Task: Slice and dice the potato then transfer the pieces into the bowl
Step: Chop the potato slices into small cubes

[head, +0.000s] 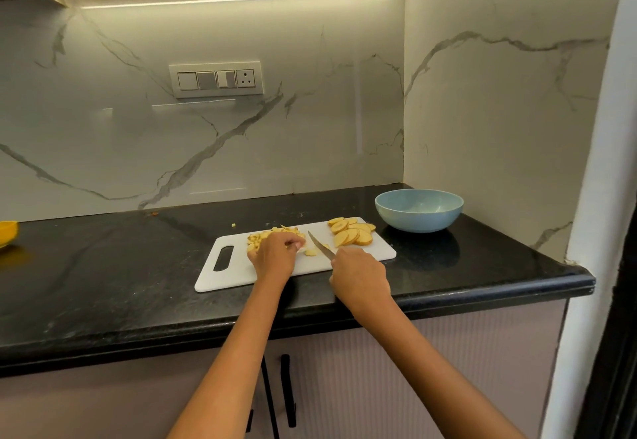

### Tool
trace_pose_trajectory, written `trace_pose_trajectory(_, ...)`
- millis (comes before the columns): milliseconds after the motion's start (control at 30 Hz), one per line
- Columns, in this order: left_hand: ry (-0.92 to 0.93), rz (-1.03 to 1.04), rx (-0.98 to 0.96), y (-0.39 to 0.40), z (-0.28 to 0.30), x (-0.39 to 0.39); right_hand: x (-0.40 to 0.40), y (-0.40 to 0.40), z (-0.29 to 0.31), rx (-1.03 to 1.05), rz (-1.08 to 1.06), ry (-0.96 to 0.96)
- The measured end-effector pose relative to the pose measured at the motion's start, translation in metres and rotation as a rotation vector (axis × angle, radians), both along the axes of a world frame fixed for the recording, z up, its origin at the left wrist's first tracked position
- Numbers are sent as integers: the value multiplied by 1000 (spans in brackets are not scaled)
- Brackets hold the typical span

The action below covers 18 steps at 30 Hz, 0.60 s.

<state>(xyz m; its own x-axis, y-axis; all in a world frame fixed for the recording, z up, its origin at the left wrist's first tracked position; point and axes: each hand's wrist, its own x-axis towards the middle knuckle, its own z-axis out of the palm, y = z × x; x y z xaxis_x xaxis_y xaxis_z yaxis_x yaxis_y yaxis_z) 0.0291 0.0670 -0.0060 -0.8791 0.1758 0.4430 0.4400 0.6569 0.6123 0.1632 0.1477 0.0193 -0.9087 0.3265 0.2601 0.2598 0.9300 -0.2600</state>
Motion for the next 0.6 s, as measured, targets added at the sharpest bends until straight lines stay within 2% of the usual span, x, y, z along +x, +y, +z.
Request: trace_pose_trajectory(600, -59, -24, -23, -2, 3, 0, -1, -3, -1, 44, 42, -16)
